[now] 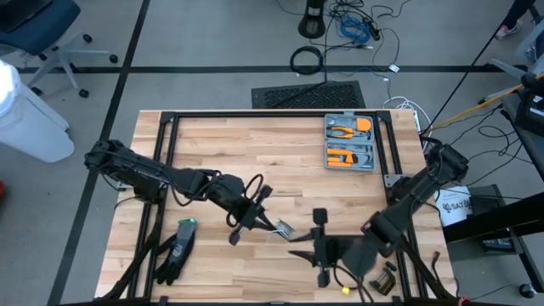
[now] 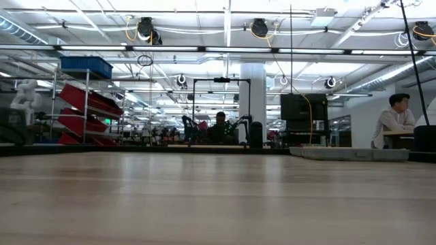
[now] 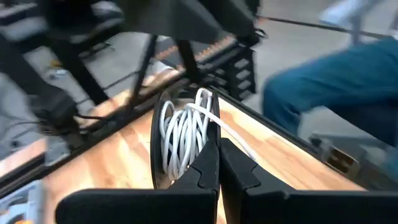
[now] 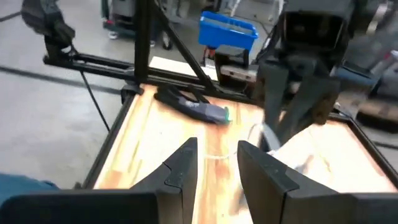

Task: Coil cords
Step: Coil the white wire onto the spool

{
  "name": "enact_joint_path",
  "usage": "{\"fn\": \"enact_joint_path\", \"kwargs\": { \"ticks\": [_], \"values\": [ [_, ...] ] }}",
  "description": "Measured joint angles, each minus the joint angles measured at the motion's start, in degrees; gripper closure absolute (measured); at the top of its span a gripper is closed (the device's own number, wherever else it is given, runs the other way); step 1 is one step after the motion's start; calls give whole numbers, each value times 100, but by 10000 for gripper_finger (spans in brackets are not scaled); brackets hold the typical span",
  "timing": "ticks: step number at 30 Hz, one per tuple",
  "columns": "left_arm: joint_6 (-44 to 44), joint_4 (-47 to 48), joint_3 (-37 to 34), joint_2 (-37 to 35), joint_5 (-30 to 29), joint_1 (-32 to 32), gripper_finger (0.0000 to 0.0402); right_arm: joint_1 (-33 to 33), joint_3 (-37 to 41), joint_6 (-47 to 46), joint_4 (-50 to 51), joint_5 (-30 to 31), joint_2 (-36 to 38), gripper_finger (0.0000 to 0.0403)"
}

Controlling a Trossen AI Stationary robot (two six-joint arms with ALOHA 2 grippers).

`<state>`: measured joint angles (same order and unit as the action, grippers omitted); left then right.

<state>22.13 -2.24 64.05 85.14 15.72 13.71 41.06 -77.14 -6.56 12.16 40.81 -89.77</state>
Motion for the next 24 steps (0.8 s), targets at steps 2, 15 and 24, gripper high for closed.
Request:
{"fn": "enact_joint_path", "kwargs": {
  "ticks": [2,15,24],
  "values": [
    [-128,-266,0,0,-337,22,401,178,0,-272,26,314,-79,300],
    [-227,-1530,0,-2,-2380,145,401,535,0,-1242,-296,2841,-1171,300],
    [-228,-1633,0,-2,-3030,320,401,535,0,-1614,-461,3707,-1339,300]
  ]
}}
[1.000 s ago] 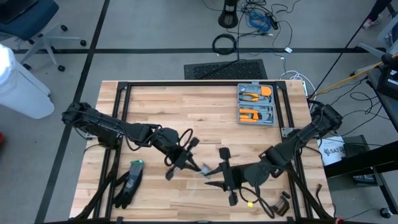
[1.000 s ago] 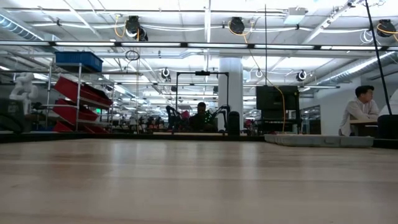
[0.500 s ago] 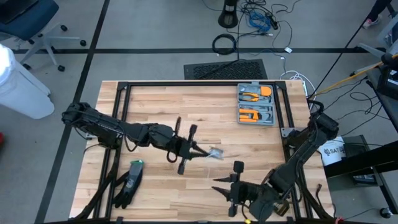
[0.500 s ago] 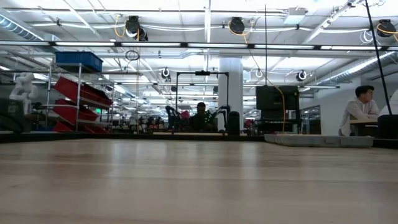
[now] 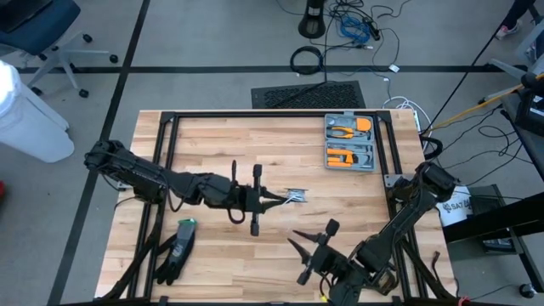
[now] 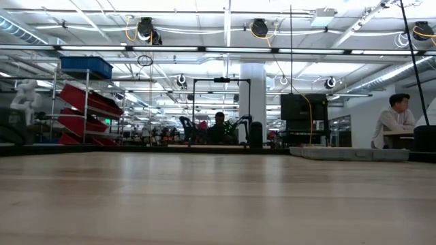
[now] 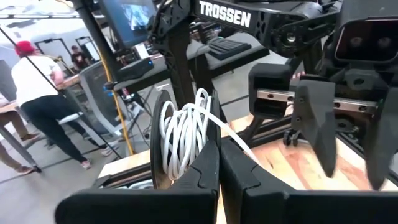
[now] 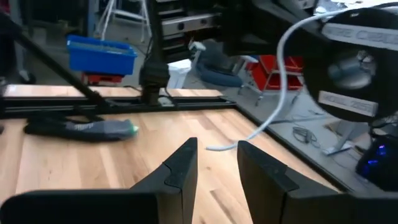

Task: Coil cords
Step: Coil the white wire onto the spool

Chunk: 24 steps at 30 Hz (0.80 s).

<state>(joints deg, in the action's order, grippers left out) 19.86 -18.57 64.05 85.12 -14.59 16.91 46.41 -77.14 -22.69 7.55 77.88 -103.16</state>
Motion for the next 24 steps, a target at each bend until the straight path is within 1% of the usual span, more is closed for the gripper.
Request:
{"fn": "enact_joint_path", "kwargs": {
  "ticks": [2,7,10,12,19,24],
  "values": [
    [0,-28,0,0,-67,40,401,5,0,-3,0,142,-18,300],
    [2,-46,0,0,-210,100,401,-9,0,-65,-4,160,-24,300],
    [2,-48,0,0,-225,113,401,-23,0,283,3,146,-24,300],
    [2,-46,0,0,-226,113,401,-7,0,742,0,159,-24,300],
    [-6,-25,0,0,-225,113,401,156,0,2954,-19,158,-24,300],
    [-8,-19,0,0,-225,113,401,145,0,4459,-529,148,-26,300]
  ]
}}
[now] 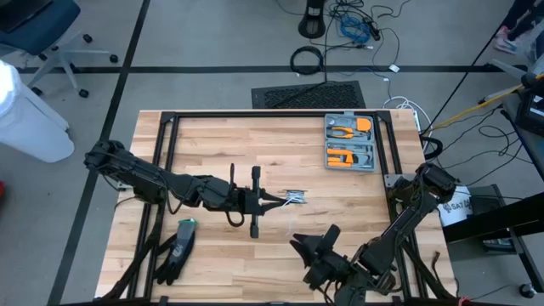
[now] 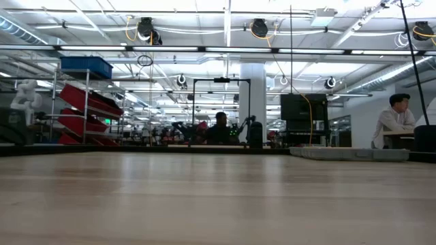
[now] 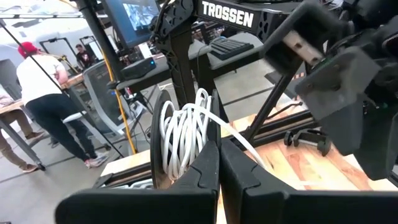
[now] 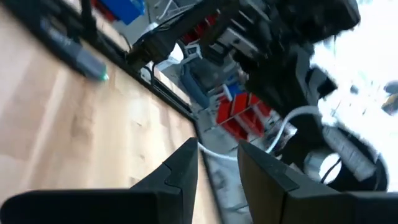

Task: Coil cords
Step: Coil the white wire onto the spool

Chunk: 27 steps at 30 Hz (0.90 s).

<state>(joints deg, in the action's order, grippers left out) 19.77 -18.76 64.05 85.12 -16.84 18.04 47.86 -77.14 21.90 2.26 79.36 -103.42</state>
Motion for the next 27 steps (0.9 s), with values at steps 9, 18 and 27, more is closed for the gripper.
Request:
{"fn": "enact_joint_path", "kwargs": {
  "ticks": [9,18,27],
  "values": [
    [0,4,0,0,1,0,401,-265,0,2308,-114,-425,0,300],
    [-5,42,0,0,2,0,401,-423,0,3026,-40,-452,0,322],
    [-5,46,0,2,2,0,401,-478,0,3126,69,-729,0,351]
  ]
}}
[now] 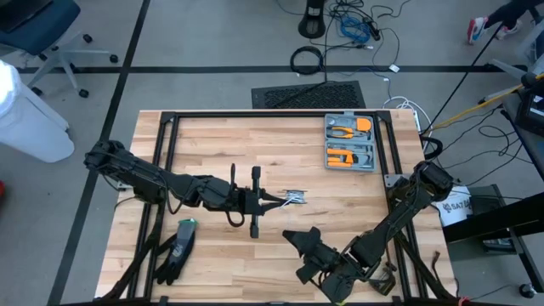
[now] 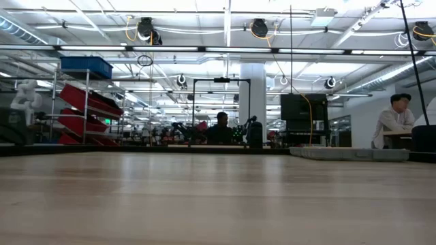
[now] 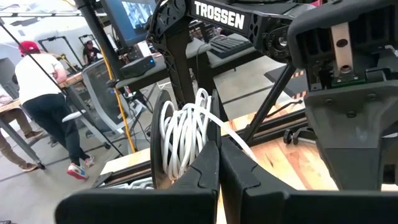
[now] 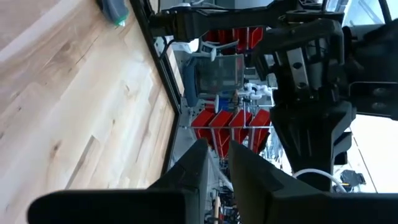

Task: Coil cords
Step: Coil the white wire onto the spool

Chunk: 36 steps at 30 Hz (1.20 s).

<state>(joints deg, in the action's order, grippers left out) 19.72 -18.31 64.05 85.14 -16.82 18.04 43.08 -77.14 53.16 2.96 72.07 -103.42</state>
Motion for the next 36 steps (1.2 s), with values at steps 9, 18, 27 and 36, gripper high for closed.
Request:
{"fn": "enact_joint_path", "kwargs": {
  "ticks": [9,18,27,36],
  "values": [
    [0,32,0,0,2,0,401,1,0,333,59,37,0,326],
    [0,79,0,0,2,0,401,-34,0,314,221,136,0,365],
    [8,468,0,0,4,0,401,-64,0,203,-28,146,-2,401],
    [110,1091,0,2,68,-2,401,-62,0,1455,-2344,94,100,402]
  ]
}}
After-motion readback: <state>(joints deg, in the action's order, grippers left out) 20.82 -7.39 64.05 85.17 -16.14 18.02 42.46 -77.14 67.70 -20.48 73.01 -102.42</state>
